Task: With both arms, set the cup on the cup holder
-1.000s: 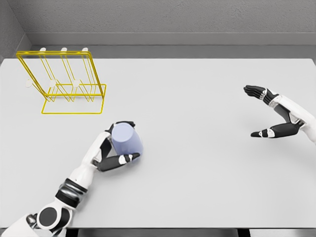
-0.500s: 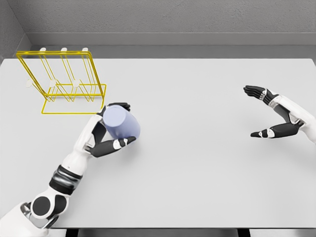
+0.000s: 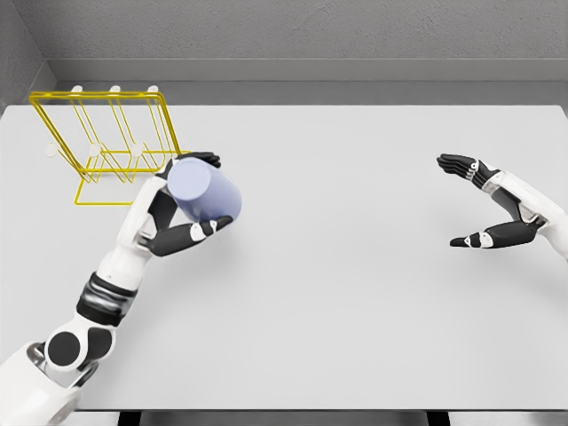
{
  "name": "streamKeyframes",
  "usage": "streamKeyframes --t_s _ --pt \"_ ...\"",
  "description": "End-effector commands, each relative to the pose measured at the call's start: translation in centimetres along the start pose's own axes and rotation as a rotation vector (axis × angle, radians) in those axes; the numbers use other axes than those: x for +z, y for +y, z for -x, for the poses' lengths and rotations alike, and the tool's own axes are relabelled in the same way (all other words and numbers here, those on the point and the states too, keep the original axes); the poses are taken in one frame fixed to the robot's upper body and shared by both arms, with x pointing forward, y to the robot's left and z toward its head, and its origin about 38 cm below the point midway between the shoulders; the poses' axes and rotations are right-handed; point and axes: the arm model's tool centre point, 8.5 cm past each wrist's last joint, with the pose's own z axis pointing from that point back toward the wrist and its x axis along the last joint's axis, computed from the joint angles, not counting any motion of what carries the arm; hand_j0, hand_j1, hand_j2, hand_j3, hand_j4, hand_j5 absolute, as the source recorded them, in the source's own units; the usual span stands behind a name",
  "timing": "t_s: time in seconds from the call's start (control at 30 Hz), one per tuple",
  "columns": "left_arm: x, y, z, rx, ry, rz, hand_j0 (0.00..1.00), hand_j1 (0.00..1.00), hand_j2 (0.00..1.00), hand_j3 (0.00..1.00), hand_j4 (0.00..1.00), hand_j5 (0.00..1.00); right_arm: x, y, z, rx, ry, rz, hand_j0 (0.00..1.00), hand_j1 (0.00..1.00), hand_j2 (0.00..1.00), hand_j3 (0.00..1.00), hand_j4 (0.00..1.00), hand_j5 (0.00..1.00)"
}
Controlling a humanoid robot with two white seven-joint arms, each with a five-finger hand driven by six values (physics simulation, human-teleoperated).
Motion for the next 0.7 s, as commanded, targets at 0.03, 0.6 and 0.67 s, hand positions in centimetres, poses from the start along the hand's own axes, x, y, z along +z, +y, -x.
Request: streamKeyframes --t_s 0.03,0.6,0.67 --pt "-0.3 0.5 -0.4 -0.008 -0.016 -0.014 0.65 0.65 0.65 0.65 0.65 0.65 0.1 -0.1 -0.1 -0.004 -0.001 0.004 1.00 1.00 1.00 1.00 1.00 1.00" --pt "-1.1 3.5 -2.1 -0.052 -0.083 -0.080 0.65 0.65 0.65 0.65 0.65 0.65 0.1 -0.2 0.0 -0.004 0.002 0.007 1.00 1.00 1.00 1.00 1.00 1.00" --pt "-1.1 3.6 -2.2 -0.054 -0.084 -0.083 0.65 0.65 0.65 0.65 0.65 0.65 0.1 -0.3 0.0 -0.004 0.002 0.008 1.00 1.00 1.00 1.00 1.00 1.00"
